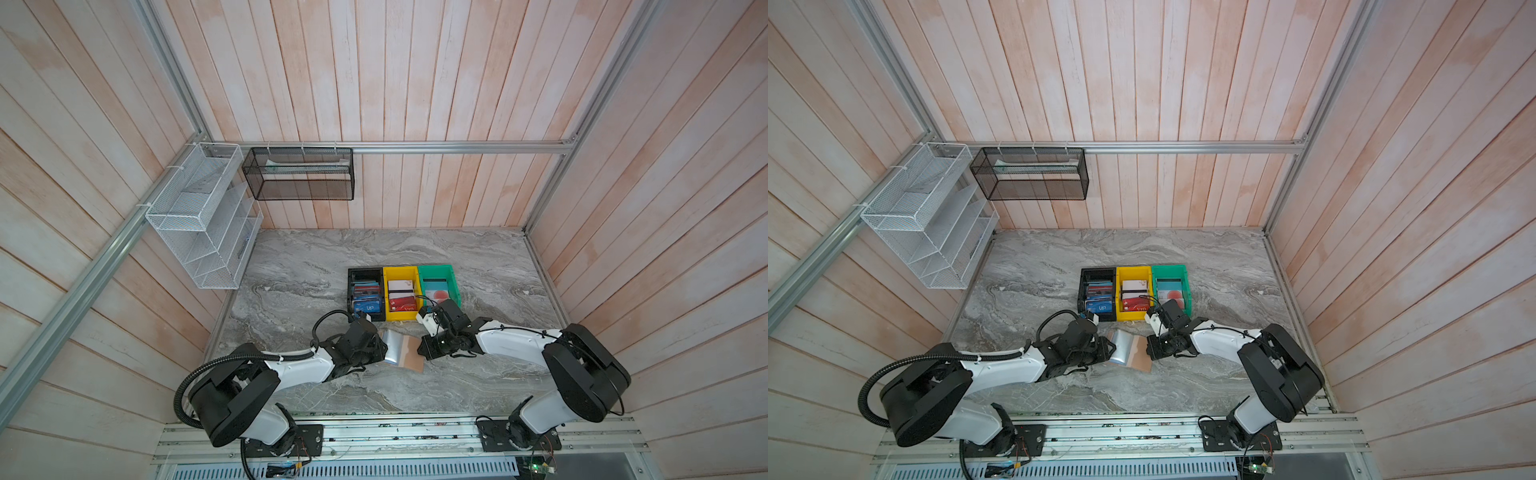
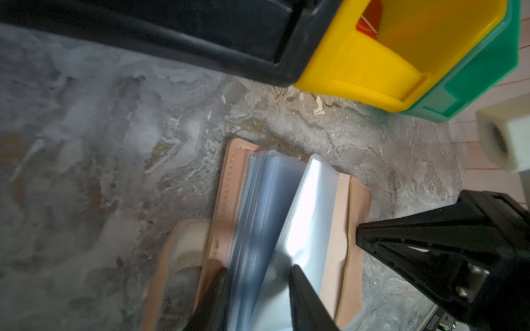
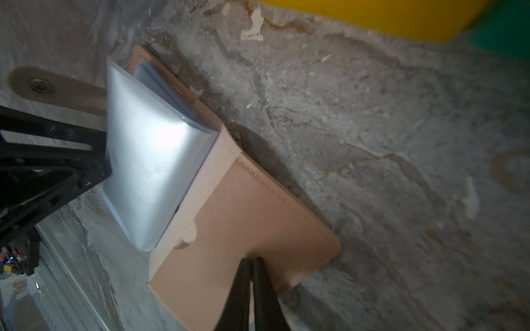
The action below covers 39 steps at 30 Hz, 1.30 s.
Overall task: Take the credit cards out of the card holder
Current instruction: Flip the card slot at the card holder.
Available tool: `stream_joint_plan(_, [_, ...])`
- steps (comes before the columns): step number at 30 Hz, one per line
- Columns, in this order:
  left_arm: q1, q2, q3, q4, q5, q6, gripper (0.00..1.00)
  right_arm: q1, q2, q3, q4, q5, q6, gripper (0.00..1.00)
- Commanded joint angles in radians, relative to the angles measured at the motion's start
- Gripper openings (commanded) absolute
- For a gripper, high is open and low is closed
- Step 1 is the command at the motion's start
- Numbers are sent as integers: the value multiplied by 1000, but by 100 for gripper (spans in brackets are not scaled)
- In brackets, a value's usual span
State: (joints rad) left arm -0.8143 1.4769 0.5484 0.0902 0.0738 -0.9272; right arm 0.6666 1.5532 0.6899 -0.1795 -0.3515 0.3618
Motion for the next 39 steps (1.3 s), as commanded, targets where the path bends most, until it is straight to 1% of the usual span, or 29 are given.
stream_joint_plan(1, [-25,23,44,27,37,11,37,-2,82,-30,-66,85,-22,10])
stream_joint_plan(11, [-43,-14,53,47,58,-2,37,-3,72,-23,-98,120,-21,10])
stream_joint_plan(18, [-71,-20,104,58,66,-3,37,-4,81,-27,-98,120,-17,10])
stream_joint_plan(28, [-102,32,167,81,107,1,37,-5,67,-35,-104,123,-19,10])
stream_joint_plan(34, [-105,55,163,98,119,-4,37,-8,46,-38,-119,138,-19,10])
stream_joint_plan(39, [-105,96,142,122,123,-16,37,-21,-4,-39,-147,148,-18,10])
